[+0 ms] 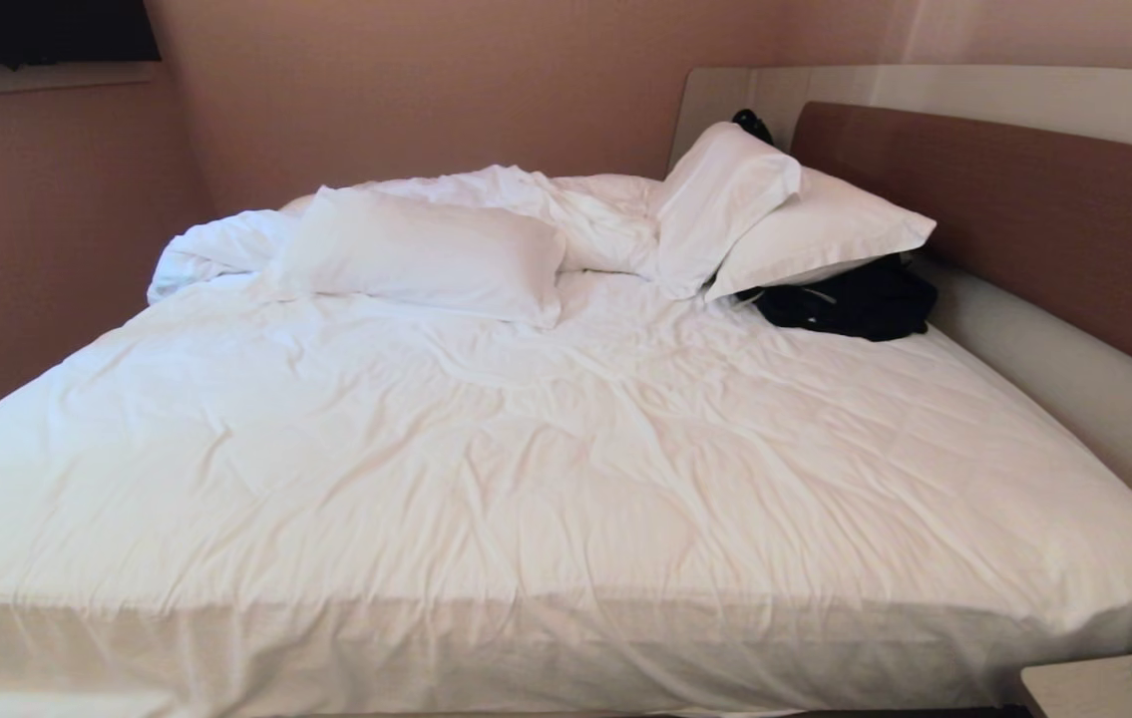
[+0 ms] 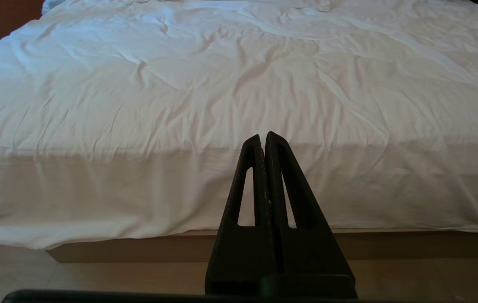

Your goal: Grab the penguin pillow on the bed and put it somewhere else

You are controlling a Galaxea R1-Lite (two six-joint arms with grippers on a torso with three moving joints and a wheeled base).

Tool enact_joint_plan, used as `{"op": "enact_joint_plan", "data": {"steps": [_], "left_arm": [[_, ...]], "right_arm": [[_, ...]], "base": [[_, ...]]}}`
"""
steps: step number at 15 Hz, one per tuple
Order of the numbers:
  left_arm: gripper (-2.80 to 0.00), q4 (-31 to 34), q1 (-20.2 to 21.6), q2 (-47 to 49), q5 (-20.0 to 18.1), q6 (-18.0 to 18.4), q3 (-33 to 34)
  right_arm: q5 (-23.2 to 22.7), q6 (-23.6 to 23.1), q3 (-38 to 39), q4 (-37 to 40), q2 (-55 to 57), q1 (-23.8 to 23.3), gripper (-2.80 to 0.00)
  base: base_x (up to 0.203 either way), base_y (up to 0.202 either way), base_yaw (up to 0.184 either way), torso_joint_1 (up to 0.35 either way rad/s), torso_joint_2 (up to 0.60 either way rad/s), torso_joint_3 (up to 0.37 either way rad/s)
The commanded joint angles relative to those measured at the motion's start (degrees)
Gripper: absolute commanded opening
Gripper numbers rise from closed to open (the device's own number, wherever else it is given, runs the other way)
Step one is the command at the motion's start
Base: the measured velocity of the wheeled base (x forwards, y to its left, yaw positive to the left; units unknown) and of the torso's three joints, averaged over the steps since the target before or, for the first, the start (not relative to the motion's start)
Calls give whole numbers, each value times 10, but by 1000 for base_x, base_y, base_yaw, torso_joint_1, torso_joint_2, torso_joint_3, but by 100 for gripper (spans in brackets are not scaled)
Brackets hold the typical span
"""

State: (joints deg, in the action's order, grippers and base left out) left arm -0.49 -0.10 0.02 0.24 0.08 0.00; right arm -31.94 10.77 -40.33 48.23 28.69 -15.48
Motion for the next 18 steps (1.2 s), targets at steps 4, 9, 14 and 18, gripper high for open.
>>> {"op": "enact_joint_plan", "data": {"steps": [4, 9, 14, 18], "left_arm": [[-280, 0, 0, 0, 0, 0, 0], [-280, 0, 0, 0, 0, 0, 0], [-280, 0, 0, 0, 0, 0, 0], [-280, 0, 0, 0, 0, 0, 0]], "right_arm": [[2, -8, -11, 31, -107, 132, -280], [104, -4, -2, 20, -145, 172, -280], [236, 10, 2, -44, -157, 141, -280], [361, 41, 45, -190, -217, 144, -280]], "base": [[0, 0, 0, 0, 0, 0], [0, 0, 0, 0, 0, 0], [0, 0, 0, 0, 0, 0], [0, 0, 0, 0, 0, 0]]}}
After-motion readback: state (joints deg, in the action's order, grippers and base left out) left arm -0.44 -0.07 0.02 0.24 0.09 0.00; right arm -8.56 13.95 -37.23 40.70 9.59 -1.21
